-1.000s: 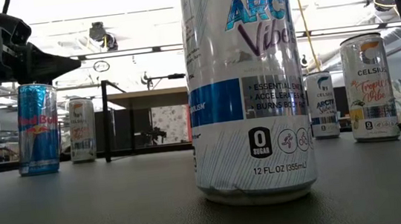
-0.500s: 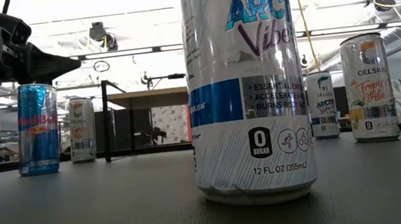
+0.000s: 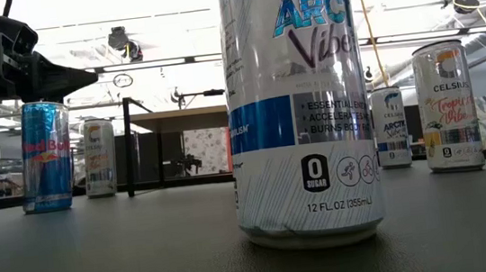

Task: Place canned beverage on shelf
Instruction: Put the bottom white-yellow soda can on the shelf

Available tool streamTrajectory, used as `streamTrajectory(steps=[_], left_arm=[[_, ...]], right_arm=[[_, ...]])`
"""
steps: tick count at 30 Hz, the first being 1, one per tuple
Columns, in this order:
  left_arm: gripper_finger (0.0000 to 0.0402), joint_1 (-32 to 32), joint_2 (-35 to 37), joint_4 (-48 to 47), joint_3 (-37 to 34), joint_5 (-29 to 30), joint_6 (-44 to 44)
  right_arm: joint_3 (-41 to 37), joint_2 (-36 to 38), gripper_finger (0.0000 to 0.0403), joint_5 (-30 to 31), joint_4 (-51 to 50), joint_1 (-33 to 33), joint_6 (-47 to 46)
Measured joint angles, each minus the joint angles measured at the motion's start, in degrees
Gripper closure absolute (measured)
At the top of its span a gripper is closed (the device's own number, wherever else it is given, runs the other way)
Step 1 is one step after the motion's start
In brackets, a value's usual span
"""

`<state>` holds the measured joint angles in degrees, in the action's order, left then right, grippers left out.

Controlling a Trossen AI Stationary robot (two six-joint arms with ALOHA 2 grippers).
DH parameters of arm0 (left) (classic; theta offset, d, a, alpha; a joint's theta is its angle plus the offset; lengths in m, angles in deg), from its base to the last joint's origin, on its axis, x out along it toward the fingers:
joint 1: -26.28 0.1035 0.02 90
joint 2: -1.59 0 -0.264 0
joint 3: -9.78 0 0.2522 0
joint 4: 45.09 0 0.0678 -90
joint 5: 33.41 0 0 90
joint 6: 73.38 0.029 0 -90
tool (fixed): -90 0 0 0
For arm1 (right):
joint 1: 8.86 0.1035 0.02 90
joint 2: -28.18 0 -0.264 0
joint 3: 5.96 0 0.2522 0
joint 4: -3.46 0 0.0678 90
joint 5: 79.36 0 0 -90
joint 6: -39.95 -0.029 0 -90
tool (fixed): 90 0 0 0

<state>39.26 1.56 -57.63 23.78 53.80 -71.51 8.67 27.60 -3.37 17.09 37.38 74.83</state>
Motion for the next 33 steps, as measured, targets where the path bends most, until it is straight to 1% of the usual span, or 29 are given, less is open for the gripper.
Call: streamTrajectory(steps=[3,6,11,18,20,22,25,28,33], left_arm=[[0.0401,0.00,0.00,0.00,0.01,0.00,0.01],[0.0401,0.00,0.00,0.00,0.01,0.00,0.02],[0.0401,0.01,0.00,0.00,0.02,0.00,0.00],[0.0401,0.00,0.00,0.00,0.01,0.01,0.18],[0.0401,0.01,0.00,0.38,0.00,0.02,2.32],[0.0401,0.00,0.00,1.27,0.00,0.02,4.42],[0.0401,-0.01,0.00,1.40,0.02,0.02,4.41],[0.0401,0.01,0.00,1.29,0.02,0.00,1.98],[0.0401,0.01,0.00,1.95,0.02,-0.03,-5.99]], right_arm=[[0.00,0.00,0.0403,-0.04,0.69,-0.01,-1.21],[0.29,0.00,0.0403,0.45,1.43,0.00,-0.07],[1.64,-0.02,0.0403,0.47,0.44,0.00,-1.12],[1.79,-0.02,0.0403,0.52,-6.28,-0.01,-2.46],[1.80,-0.03,0.0403,0.55,-7.52,-0.01,-1.70],[1.81,-0.04,0.0403,0.68,-7.36,0.00,-0.21],[1.81,-0.04,0.0403,1.02,-4.30,0.00,1.07],[1.84,-0.04,0.0403,5.62,-2.12,0.00,0.57],[1.84,-0.32,0.0403,15.58,-3.29,0.00,-0.33]])
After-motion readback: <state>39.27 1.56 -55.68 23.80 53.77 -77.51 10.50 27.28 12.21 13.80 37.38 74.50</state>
